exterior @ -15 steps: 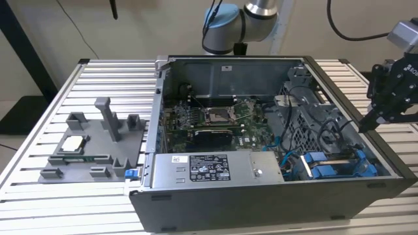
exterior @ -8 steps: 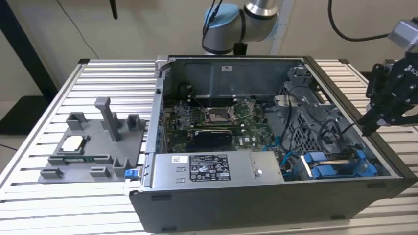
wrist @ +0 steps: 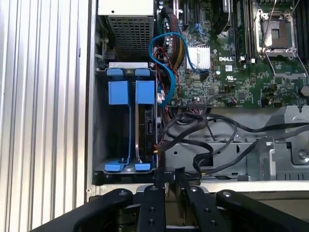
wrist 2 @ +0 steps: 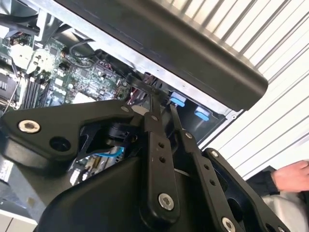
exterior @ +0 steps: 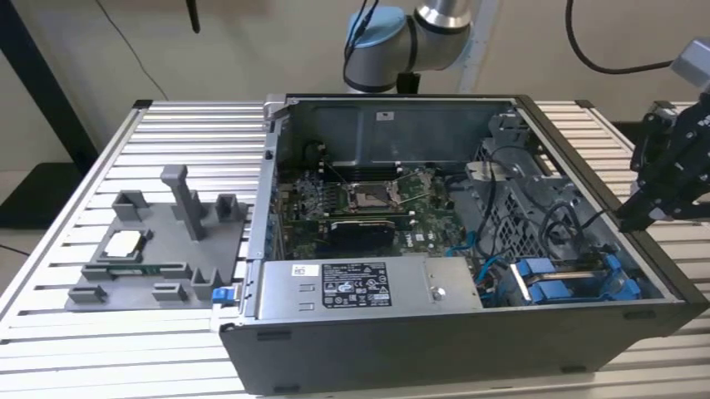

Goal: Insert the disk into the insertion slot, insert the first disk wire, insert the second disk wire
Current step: 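Insert the second disk wire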

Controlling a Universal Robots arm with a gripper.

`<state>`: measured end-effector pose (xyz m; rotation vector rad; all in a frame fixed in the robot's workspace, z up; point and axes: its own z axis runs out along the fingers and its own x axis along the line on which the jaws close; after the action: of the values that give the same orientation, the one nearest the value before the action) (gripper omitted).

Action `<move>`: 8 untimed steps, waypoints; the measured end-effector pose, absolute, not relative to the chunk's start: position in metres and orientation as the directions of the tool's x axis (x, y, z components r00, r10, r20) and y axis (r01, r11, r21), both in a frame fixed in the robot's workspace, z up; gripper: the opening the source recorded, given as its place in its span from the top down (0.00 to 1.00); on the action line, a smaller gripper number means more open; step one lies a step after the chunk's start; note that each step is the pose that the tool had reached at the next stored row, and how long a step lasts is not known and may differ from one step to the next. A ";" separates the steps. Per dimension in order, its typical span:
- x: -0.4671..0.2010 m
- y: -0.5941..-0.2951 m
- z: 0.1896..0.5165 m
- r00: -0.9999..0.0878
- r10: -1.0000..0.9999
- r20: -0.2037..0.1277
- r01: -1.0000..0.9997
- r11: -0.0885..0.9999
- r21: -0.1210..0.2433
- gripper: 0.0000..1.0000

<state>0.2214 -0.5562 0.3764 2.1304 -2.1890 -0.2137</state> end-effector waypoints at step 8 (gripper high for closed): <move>0.222 -0.558 0.370 -0.041 -0.998 -0.052 -0.987 0.032 0.155 0.76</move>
<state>0.2221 -0.5584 0.3701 2.1252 -2.2050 -0.2278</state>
